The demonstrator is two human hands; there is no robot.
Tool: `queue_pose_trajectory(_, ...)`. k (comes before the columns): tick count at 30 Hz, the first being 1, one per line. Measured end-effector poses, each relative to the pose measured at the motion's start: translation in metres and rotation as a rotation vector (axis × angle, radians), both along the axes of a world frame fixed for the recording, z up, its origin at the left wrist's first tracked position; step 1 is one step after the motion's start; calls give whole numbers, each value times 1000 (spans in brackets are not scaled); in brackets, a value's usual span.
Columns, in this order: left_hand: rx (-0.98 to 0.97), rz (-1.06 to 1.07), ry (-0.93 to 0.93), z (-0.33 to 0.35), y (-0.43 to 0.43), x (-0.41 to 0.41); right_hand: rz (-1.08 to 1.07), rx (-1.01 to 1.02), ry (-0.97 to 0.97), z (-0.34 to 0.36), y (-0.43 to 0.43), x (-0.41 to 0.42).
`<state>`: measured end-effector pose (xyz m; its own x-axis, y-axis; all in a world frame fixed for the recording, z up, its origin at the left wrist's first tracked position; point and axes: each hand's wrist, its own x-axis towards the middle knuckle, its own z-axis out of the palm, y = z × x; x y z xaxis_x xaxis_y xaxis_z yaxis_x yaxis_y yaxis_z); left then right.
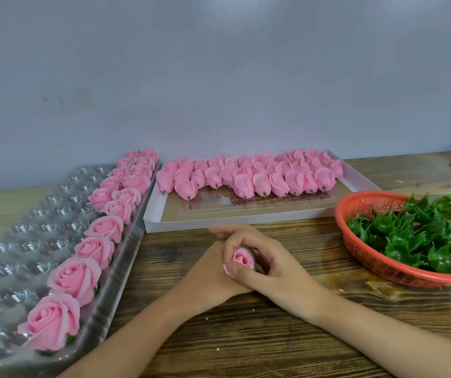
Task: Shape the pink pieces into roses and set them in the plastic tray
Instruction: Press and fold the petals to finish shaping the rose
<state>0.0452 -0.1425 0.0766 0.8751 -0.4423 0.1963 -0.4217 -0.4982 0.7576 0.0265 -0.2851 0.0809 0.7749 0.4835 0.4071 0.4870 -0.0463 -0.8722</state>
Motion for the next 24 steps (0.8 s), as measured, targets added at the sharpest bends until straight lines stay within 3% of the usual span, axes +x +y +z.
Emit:
queue_pose_trajectory(7,13,8,-47,-7,2,3,-8,-42,11,0,2,0)
queue_pose_trajectory(15,-24,-104,-13,16,5,-5,144,125,201,7,0,0)
queue_pose_trajectory(20,43,-60,-19,17,-1,-7,135,89,191,7,0,1)
queue_pose_trajectory(24,-13,-116,44,18,5,-6,90,22,124,4,3,1)
